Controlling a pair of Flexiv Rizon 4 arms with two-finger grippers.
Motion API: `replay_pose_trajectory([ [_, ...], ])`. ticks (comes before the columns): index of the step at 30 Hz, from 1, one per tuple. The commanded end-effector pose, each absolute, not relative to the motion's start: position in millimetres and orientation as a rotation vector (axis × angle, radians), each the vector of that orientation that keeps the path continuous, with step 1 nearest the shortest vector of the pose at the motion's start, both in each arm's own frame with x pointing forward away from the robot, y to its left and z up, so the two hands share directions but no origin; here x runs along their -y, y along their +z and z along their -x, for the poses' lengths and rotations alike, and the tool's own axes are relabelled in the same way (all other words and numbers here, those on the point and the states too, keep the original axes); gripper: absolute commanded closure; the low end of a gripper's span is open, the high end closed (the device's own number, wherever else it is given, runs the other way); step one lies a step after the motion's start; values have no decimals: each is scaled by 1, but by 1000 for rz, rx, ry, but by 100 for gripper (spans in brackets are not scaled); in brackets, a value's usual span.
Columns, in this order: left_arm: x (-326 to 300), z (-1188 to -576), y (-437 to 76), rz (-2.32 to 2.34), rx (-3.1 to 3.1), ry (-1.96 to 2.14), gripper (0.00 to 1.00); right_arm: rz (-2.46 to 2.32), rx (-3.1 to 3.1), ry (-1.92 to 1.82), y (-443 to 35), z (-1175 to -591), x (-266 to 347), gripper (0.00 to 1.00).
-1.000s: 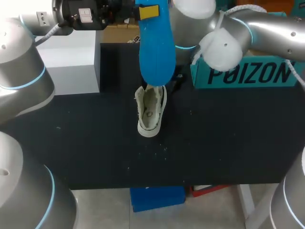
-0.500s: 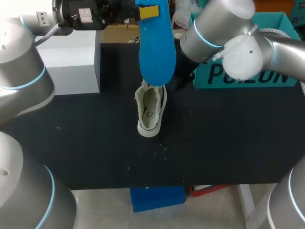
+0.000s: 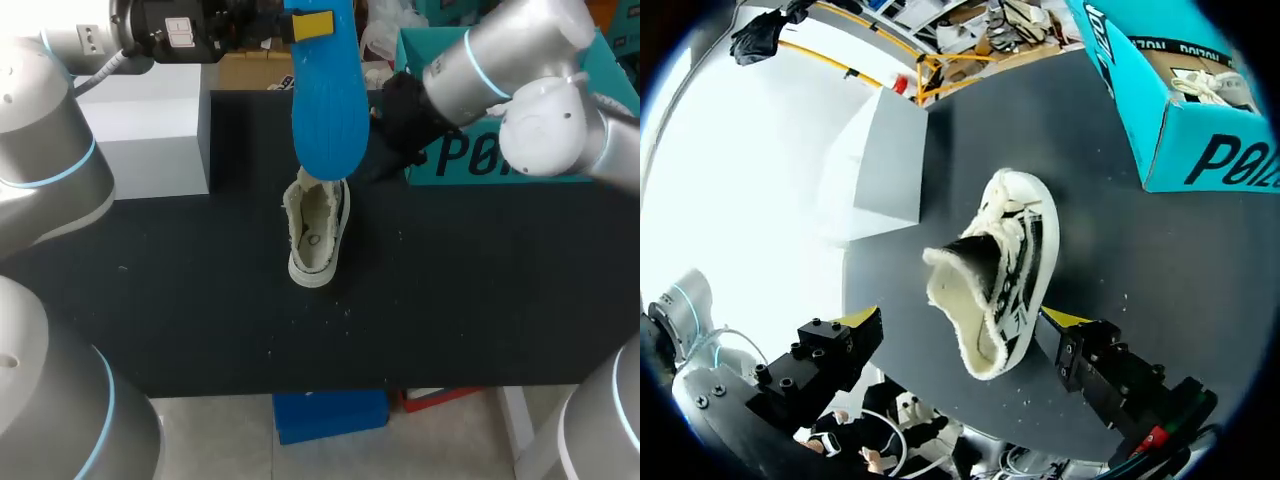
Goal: Take the shoe out of the shoebox, open the shoe tongue, remove and reinsert the insole, then place the shoe into the shoebox
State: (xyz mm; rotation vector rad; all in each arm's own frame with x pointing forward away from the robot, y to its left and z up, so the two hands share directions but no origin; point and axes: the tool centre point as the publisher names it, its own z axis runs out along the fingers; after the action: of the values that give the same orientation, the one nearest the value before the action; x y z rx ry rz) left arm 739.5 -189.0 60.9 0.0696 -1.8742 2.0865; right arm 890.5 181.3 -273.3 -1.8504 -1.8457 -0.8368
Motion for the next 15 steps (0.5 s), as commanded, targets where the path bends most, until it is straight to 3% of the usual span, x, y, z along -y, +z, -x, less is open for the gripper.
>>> replay_pose_trajectory([
  [1,191,-739,60,-73,1874,2093,100,1710,1704,-985,-273,-883,-167,0],
  [15,191,-739,60,-73,1874,2093,100,1613,1489,-1080,-256,-888,-158,0],
])
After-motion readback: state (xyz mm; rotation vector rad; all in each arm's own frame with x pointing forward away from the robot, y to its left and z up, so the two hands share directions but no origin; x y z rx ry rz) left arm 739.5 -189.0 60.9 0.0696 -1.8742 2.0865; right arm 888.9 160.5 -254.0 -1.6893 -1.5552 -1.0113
